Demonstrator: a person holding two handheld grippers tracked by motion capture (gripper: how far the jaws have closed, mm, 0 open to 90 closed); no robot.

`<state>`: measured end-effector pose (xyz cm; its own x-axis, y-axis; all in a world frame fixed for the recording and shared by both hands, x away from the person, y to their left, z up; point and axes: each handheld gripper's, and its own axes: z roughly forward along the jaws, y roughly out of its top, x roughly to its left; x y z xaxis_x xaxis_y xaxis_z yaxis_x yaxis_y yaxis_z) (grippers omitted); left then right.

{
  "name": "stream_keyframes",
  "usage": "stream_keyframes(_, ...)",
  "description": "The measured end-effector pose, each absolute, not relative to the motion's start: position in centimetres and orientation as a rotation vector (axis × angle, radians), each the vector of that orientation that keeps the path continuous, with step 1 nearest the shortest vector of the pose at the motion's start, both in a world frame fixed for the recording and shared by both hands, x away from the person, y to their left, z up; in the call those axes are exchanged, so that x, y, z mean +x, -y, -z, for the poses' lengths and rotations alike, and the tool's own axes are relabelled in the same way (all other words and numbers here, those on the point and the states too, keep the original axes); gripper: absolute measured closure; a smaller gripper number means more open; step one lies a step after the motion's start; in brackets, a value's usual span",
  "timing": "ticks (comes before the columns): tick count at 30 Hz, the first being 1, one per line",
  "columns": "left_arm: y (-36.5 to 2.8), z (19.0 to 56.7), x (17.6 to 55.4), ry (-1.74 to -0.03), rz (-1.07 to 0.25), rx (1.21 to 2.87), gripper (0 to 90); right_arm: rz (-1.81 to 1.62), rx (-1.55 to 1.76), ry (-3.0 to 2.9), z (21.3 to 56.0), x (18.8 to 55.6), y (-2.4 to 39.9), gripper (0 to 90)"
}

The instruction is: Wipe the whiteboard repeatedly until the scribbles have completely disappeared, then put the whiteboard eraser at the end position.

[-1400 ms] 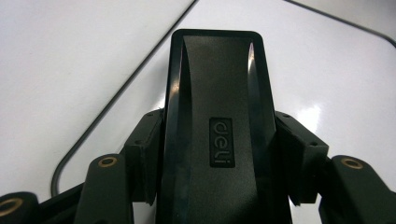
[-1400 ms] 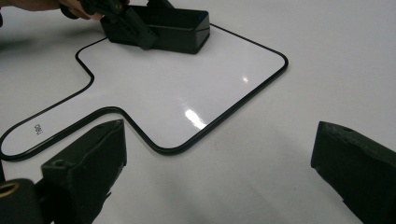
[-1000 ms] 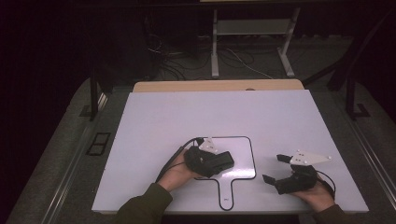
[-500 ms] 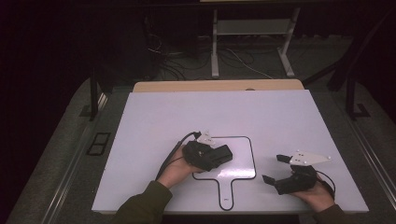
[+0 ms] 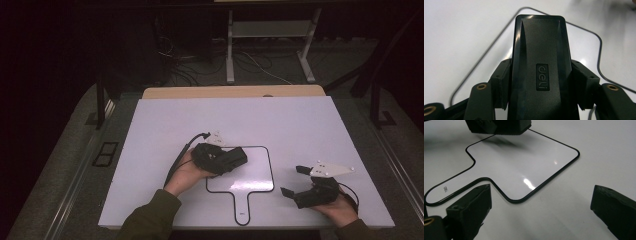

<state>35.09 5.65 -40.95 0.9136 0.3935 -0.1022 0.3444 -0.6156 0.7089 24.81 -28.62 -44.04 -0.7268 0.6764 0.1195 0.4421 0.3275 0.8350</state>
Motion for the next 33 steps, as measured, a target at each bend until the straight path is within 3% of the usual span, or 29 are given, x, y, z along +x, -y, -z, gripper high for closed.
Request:
stream_keyframes(21,-4.5,39.7,44.3,-0.629,-0.143,2.252,39.1,-1.361,1.013,-2.335,44.1,24.8,28.8,2.4)
stream_keyframes(33,-1.9,42.3,49.9,-0.697,-0.187,2.276,39.0,-1.368,1.019,-2.342,44.2,24.9,28.9,2.4)
